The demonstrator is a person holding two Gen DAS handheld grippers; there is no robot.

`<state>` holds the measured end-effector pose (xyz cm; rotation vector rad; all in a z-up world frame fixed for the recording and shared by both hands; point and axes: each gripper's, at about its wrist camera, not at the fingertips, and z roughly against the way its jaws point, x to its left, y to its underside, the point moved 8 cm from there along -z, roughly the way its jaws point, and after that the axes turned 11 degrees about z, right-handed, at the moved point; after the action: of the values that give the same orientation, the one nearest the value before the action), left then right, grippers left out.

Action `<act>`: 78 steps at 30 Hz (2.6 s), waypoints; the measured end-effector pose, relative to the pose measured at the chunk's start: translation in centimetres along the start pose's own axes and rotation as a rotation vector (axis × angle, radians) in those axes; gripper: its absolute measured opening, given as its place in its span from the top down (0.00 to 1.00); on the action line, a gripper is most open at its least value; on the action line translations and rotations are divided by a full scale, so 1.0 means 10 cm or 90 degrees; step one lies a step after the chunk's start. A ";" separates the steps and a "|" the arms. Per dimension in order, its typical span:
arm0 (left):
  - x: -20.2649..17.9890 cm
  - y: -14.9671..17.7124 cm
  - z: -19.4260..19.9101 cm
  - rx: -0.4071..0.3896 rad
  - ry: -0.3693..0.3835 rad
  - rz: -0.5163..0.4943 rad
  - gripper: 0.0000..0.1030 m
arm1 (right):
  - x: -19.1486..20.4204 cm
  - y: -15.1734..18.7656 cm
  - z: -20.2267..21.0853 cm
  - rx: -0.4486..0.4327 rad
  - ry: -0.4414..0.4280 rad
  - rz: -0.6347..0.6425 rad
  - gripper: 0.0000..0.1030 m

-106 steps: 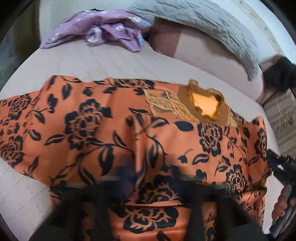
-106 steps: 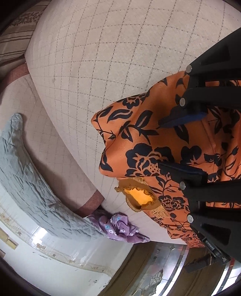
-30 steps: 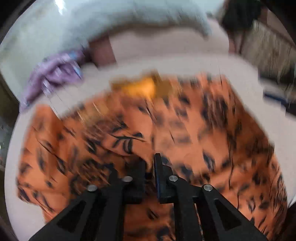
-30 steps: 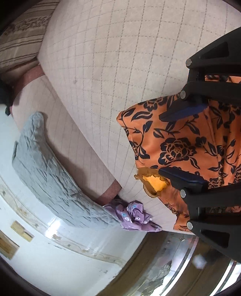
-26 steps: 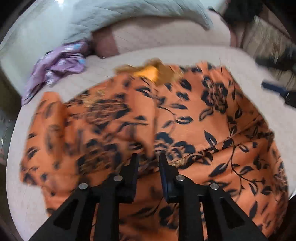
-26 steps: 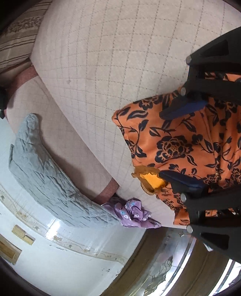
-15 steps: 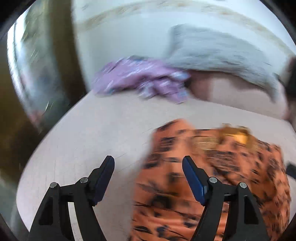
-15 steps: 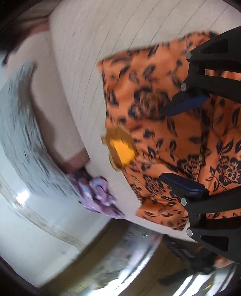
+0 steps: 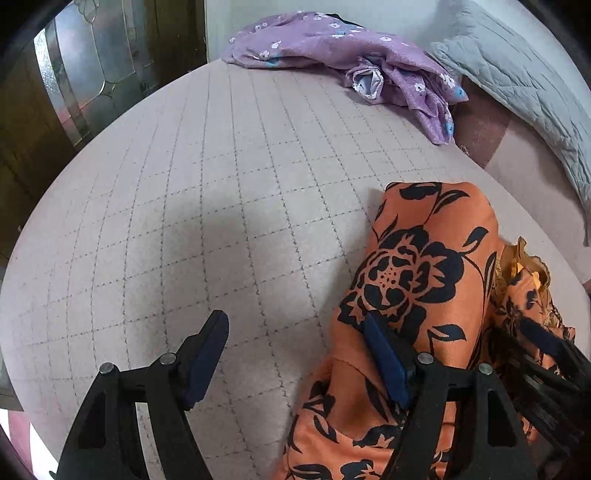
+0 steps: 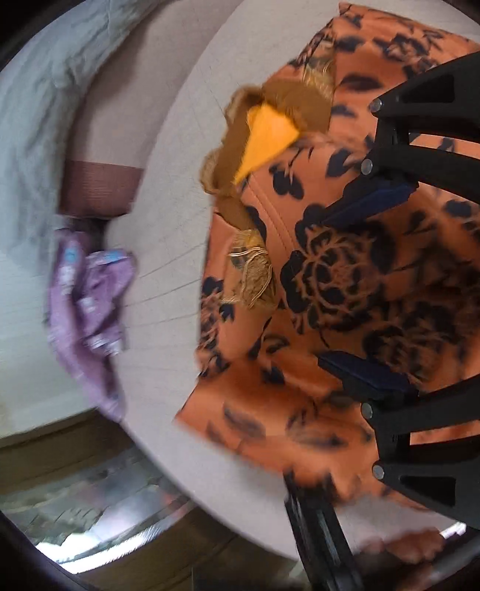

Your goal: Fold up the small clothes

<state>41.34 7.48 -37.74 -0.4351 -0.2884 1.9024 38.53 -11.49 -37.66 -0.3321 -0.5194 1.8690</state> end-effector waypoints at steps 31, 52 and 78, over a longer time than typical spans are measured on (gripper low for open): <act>-0.98 0.58 0.42 -0.186 -0.033 -0.285 0.26 | -2.35 1.91 1.51 -0.182 0.021 -0.498 0.29; -1.28 0.93 -0.02 -0.105 -0.045 -0.359 0.10 | -1.89 1.39 0.95 -0.137 0.001 -0.349 0.60; -1.29 1.12 0.62 -0.204 0.030 -0.338 0.00 | -1.25 1.57 1.44 -0.122 -0.023 -0.292 0.61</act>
<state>33.40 -8.54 -34.57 -0.5519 -0.6171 1.3279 23.35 -30.53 -33.39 -0.2771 -0.7344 1.3868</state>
